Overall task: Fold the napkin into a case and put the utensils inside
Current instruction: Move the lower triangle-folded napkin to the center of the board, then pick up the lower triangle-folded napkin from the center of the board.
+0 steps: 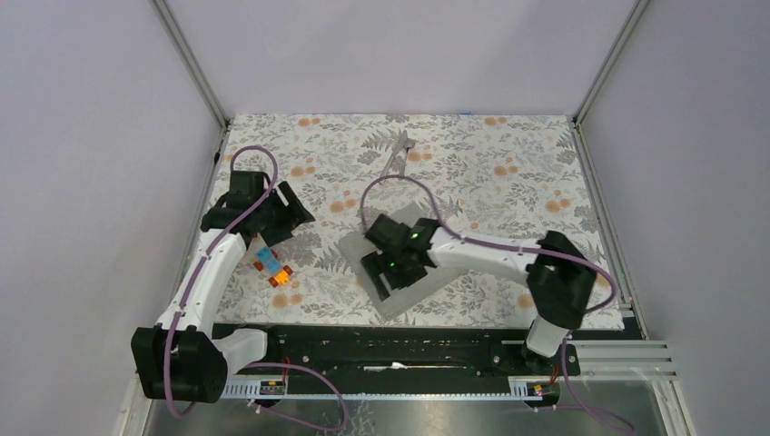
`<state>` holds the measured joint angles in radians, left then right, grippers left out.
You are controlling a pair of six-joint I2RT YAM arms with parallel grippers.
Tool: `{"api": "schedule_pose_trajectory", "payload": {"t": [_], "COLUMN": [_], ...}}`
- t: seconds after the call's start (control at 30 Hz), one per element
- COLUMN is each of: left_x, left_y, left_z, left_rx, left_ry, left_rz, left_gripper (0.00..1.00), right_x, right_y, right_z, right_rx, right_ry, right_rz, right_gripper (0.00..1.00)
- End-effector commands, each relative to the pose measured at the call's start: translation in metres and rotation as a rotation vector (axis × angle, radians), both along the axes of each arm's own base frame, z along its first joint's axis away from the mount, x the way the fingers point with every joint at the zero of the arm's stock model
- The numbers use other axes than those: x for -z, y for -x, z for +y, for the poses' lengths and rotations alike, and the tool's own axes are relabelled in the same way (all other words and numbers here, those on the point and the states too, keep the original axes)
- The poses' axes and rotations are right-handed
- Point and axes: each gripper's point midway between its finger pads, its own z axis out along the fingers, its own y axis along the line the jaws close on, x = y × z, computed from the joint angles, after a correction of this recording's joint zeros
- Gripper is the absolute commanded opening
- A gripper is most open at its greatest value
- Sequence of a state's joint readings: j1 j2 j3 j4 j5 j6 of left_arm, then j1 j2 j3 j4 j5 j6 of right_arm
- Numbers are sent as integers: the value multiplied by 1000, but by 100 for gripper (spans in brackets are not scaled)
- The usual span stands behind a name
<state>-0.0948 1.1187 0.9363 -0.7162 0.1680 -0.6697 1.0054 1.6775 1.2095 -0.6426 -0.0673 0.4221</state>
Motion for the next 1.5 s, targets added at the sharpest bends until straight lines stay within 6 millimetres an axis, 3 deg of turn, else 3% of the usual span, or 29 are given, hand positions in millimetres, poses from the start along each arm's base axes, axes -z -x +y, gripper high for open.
{"api": "schedule_pose_trajectory", "payload": {"t": [0.0,0.2,0.4,0.73,0.9,1.0,1.17,1.3,1.47], "left_x": [-19,-25,-27,-26,-30,-27,-11,6,26], "left_y": [3,7,10,11,11,12,17,23,28], "left_z": [-16,-19,-17,-19,-20,-20,-27,-43,-51], "left_rx": [127,134,136,155,162,160,166,187,182], "left_ry": [96,113,101,102,107,107,160,266,246], "left_rz": [-45,-74,-89,-92,-102,-97,-66,-41,-17], "left_gripper": [76,77,77,78,79,79,81,88,96], "right_x": [13,34,52,85,100,94,67,44,15], "right_y": [23,36,35,45,38,26,18,18,27], "right_z": [20,39,40,31,16,12,28,45,69], "right_rx": [4,-19,-31,-38,-23,-11,-13,-34,-31], "right_ry": [122,201,283,359,399,422,346,208,-175], "right_rz": [5,3,-28,-36,-88,-154,-194,-179,-40], "right_gripper": [77,65,55,54,26,18,1,0,0]}}
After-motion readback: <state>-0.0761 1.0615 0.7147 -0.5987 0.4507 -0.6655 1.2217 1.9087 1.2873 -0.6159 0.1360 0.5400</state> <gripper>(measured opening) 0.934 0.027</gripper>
